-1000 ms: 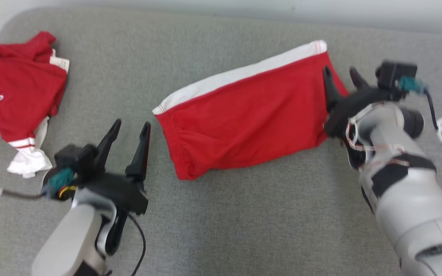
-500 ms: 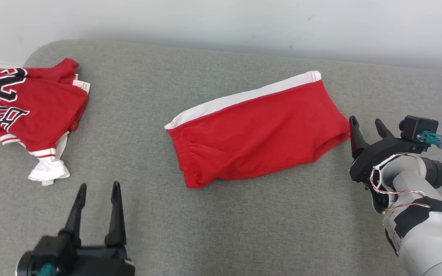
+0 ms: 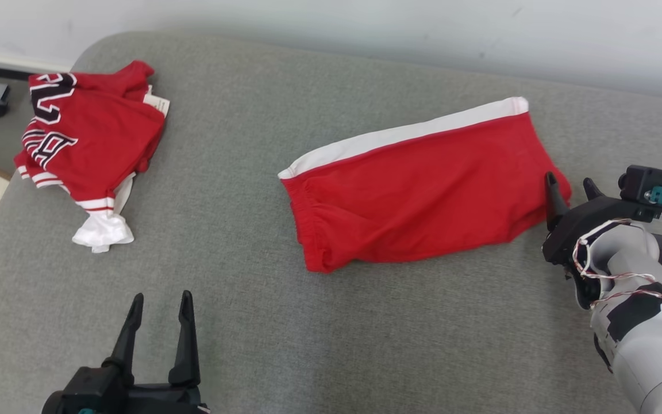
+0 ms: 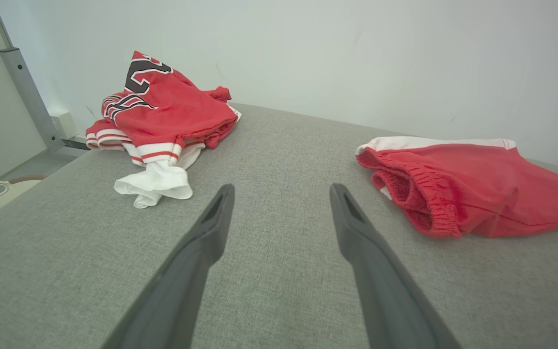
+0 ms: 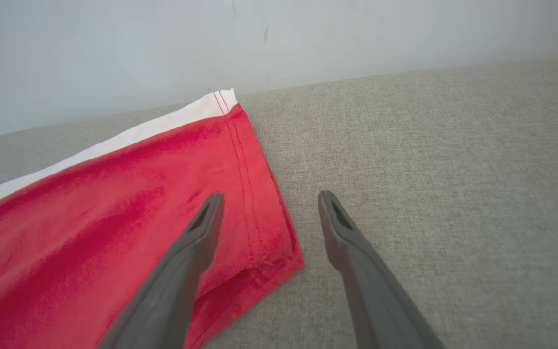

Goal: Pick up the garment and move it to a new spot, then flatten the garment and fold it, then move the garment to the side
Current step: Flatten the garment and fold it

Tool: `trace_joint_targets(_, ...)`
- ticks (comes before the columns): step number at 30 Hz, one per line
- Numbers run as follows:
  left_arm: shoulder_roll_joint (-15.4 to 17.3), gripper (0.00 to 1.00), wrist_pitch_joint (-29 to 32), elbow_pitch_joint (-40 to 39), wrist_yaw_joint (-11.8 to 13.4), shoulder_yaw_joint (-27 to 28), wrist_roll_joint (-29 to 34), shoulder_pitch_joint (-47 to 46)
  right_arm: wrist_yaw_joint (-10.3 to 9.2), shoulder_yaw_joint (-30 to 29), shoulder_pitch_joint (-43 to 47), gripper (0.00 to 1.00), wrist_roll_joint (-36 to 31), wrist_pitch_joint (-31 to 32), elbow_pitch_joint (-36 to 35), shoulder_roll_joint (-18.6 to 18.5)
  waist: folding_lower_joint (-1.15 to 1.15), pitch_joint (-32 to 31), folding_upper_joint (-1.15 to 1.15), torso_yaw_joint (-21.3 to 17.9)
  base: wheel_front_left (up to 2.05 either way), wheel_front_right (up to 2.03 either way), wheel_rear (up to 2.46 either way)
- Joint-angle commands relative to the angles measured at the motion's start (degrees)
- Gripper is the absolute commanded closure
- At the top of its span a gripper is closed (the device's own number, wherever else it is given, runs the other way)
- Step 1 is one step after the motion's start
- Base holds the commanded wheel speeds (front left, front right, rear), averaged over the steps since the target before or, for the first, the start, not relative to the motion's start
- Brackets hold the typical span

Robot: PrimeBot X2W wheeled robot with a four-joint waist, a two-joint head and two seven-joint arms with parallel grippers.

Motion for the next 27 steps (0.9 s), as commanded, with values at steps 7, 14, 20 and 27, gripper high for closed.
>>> trace_joint_targets(7,-0.19,0.0,-0.11,1.1,0.08,-0.79,-2.06,-1.51,-0.1,-1.58,-0.59,0.0,-2.61,3.19,1.22,-0.26,0.0,2.37,0.0,1.93,0.0,0.0,0.0)
trace_joint_targets(14,-0.19,0.0,-0.11,1.86,0.49,-0.3,-1.88,-0.73,-0.1,-3.22,0.45,1.0,-3.93,2.29,1.32,1.25,0.0,0.55,0.0,0.52,0.0,0.0,0.0)
trace_joint_targets(20,-0.16,0.0,-0.11,2.7,-0.05,0.75,-0.73,0.79,-0.1,-3.17,2.31,1.0,-2.68,-0.36,0.73,3.22,0.0,-3.35,0.0,-1.7,0.0,0.0,0.0)
trace_joint_targets(27,-0.17,0.0,-0.11,3.36,-0.6,1.59,0.44,3.01,-0.1,-1.84,7.65,1.0,1.36,-1.0,-3.32,3.69,0.0,-7.34,0.0,-4.21,0.0,0.0,0.0)
